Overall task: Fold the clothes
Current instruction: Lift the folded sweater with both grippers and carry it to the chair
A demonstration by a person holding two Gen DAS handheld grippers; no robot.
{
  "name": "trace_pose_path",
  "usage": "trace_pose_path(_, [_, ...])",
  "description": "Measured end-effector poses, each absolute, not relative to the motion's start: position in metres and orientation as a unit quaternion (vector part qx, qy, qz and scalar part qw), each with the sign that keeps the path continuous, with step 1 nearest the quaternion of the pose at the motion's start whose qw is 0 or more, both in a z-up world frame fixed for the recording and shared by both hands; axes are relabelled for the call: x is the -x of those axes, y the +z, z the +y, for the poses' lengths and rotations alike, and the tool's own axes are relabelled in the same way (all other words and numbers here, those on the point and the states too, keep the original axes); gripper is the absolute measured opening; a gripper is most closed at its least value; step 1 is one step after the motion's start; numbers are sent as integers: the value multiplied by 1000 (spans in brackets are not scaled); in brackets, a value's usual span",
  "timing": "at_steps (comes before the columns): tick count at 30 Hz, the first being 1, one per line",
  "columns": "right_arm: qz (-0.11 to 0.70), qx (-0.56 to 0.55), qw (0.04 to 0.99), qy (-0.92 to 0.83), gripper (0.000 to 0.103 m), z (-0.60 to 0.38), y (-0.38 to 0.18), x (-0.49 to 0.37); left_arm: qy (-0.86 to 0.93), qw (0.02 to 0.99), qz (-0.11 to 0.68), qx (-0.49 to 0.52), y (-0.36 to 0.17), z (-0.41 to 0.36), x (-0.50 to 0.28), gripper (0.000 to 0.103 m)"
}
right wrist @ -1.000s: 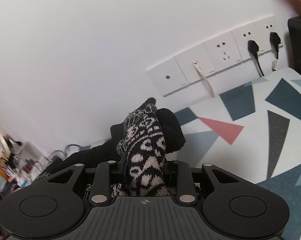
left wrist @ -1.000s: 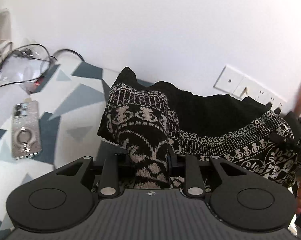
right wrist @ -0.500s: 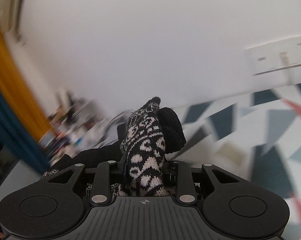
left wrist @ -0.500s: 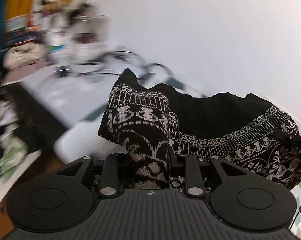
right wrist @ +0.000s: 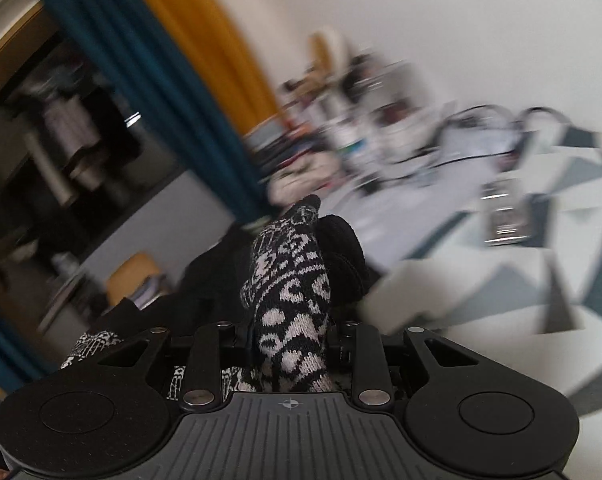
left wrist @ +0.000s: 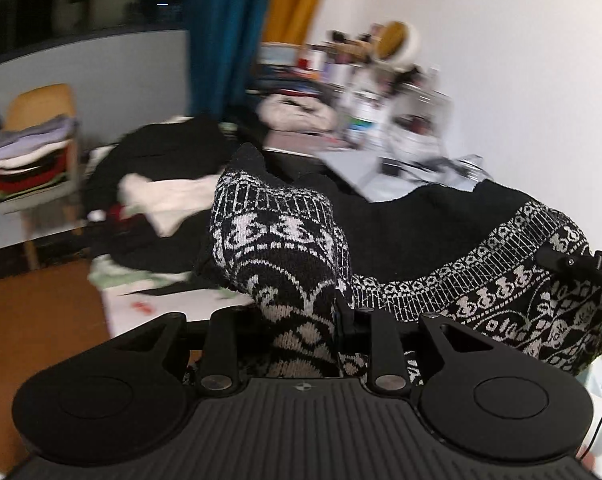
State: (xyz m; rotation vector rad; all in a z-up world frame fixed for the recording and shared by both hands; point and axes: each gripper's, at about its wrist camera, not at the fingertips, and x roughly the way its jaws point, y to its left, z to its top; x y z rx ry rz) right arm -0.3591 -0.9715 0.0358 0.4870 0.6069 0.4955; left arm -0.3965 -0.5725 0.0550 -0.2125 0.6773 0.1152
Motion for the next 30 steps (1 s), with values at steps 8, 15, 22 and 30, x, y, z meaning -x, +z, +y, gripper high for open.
trace_pose_path(8, [321, -207, 873, 302, 25, -882, 41, 341, 108, 927, 335, 126, 45, -517, 386, 28])
trace_pose_path(15, [339, -200, 859, 327, 25, -830, 25, 272, 137, 921, 341, 132, 36, -477, 352, 28])
trace_pose_path(22, [351, -189, 848, 349, 25, -767, 13, 187, 168, 914, 338, 148, 27, -437, 301, 28])
trace_pose_path(30, [366, -163, 835, 377, 25, -668, 0, 109, 196, 903, 345, 165, 7, -353, 263, 28])
